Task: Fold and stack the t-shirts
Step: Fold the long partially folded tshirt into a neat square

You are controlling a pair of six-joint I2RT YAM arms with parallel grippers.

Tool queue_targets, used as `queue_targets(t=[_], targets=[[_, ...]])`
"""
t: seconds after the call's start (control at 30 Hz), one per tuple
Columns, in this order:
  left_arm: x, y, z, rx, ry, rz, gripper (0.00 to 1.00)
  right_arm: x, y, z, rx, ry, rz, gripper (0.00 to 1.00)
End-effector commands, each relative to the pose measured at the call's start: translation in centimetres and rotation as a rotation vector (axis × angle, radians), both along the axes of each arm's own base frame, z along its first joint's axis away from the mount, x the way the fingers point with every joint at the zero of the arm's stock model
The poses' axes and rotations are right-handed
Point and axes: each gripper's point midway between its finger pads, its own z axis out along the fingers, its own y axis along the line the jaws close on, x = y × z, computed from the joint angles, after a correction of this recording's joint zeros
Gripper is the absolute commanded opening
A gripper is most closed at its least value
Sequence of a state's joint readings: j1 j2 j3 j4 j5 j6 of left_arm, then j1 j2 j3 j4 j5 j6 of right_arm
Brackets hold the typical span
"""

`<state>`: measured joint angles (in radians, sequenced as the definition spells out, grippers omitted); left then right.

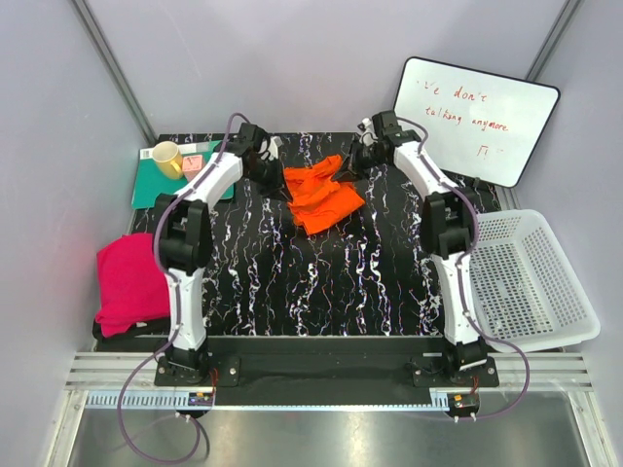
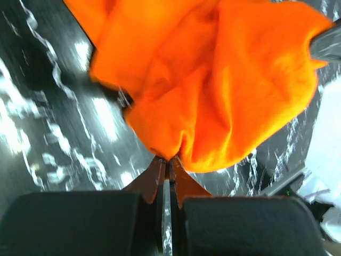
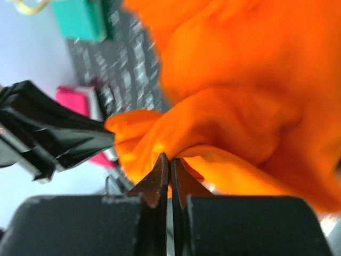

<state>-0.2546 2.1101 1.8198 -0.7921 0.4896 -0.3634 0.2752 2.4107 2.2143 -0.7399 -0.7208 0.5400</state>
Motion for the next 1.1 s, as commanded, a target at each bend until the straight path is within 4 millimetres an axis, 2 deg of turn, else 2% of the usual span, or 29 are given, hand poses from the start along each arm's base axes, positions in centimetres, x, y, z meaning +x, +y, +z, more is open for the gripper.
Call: queue_targets(t=[0.0,0.03,0.07,0.1,0.13,0.2,0.3,0.33,0.37,0.4,0.43,0.47,0.5,0.53,0.6,0.63,0.67,0.7,0.73,0.77,0.8,0.83,0.87,0.9,0.93,0.97,1.0,1.03,1.07], targets=[[6.1,-0.2,0.0,-0.091,-0.109,0.026,0.06,3.8,-0.3,-2.8,-0.057,-0.076,-0.021,0.02],[6.6,-0.4,0.1,-0.106,-0.115,0.018,0.06,5.1,-0.2,-1.5,-0.05,-0.128,-0.035,0.02],[7.8,-0.3,0.8,-0.116,-0.143,0.026,0.06,5.8,-0.4,-3.0,-0.053,-0.116,-0.044,0.02],[8.4,-0.4,0.0,-0.124,-0.131,0.029,0.08,6.5,-0.5,-2.9,-0.041,-0.119,-0.063,0.03],[9.3,-0.4,1.1,-0.15,-0.164,0.026,0.09,7.6,-0.4,-2.4,-0.027,-0.15,-0.073,0.03],[10.1,-0.5,1.6,-0.187,-0.176,0.031,0.11,8.8,-0.6,-1.0,-0.001,-0.186,-0.104,0.03],[11.8,-0.7,4.7,-0.24,-0.283,0.035,0.14,9.7,-0.6,-0.8,0.019,-0.205,-0.13,0.03],[12.2,-0.5,5.2,-0.246,-0.3,0.046,0.29,10.0,-0.7,-0.6,0.019,-0.218,-0.143,0.03],[12.6,-0.5,5.7,-0.26,-0.308,0.068,0.52,10.7,-0.6,-0.2,0.03,-0.237,-0.169,0.04],[12.9,-0.6,5.7,-0.264,-0.313,0.08,0.72,11.0,-0.8,-1.0,0.021,-0.227,-0.189,0.09],[13.3,-0.4,5.9,-0.263,-0.323,0.093,0.9,11.7,-1.1,-1.7,0.001,-0.235,-0.224,0.16],[13.4,-0.5,5.3,-0.266,-0.309,0.094,0.99,12.4,-1.2,-1.8,0.003,-0.248,-0.252,0.33],[13.2,-0.6,5.2,-0.273,-0.302,0.085,0.99,12.9,-1.4,-2.0,-0.003,-0.255,-0.271,0.41],[12.4,-0.7,4.2,-0.275,-0.271,0.075,0.99,13.7,-1.9,-3.0,-0.029,-0.259,-0.313,0.5],[11.3,-0.5,4.4,-0.268,-0.271,0.058,0.99,14.7,-1.9,-2.8,-0.008,-0.275,-0.351,0.71],[9.9,-0.3,2.7,-0.254,-0.226,0.057,0.99,15.0,-2.0,-2.5,-0.009,-0.287,-0.367,0.78],[9.1,-0.1,4.0,-0.252,-0.25,0.047,0.99,15.3,-2.0,-1.8,0.003,-0.307,-0.372,0.88],[7.7,0.1,2.8,-0.244,-0.211,0.044,0.99,15.3,-2.0,-1.3,0.002,-0.313,-0.373,0.89],[6.9,0.2,3.1,-0.245,-0.206,0.038,0.99,15.1,-2.1,0.9,0.008,-0.34,-0.376,0.89],[6.0,0.4,4.9,-0.251,-0.233,0.029,0.99,14.9,-2.3,1.9,0.002,-0.357,-0.375,0.9],[4.6,0.5,4.2,-0.25,-0.198,0.029,0.99,14.2,-2.6,1.4,-0.017,-0.333,-0.374,0.91],[3.9,0.7,4.8,-0.248,-0.196,0.03,0.99,13.3,-2.5,4.7,-0.003,-0.371,-0.36,0.91],[2.9,0.8,6.6,-0.253,-0.221,0.026,0.99,12.4,-2.5,4.0,-0.015,-0.345,-0.343,0.91],[1.9,1.1,6.3,-0.24,-0.193,0.035,0.99,11.8,-2.5,4.8,-0.016,-0.351,-0.328,0.89],[1.3,1.3,6.9,-0.238,-0.19,0.042,0.99,10.5,-2.5,6.9,-0.021,-0.362,-0.312,0.88],[0.7,1.4,8.4,-0.24,-0.215,0.042,0.99,9.4,-2.0,6.7,-0.049,-0.367,-0.272,0.85],[0.0,1.6,8.2,-0.229,-0.199,0.047,0.99,8.3,-1.6,8.1,-0.062,-0.391,-0.242,0.8],[-0.5,1.8,8.9,-0.225,-0.206,0.049,0.99,7.2,-1.6,7.5,-0.12,-0.39,-0.201,0.75],[-0.8,1.9,8.9,-0.22,-0.203,0.045,0.99,5.9,0.0,7.8,-0.139,-0.404,-0.154,0.66]])
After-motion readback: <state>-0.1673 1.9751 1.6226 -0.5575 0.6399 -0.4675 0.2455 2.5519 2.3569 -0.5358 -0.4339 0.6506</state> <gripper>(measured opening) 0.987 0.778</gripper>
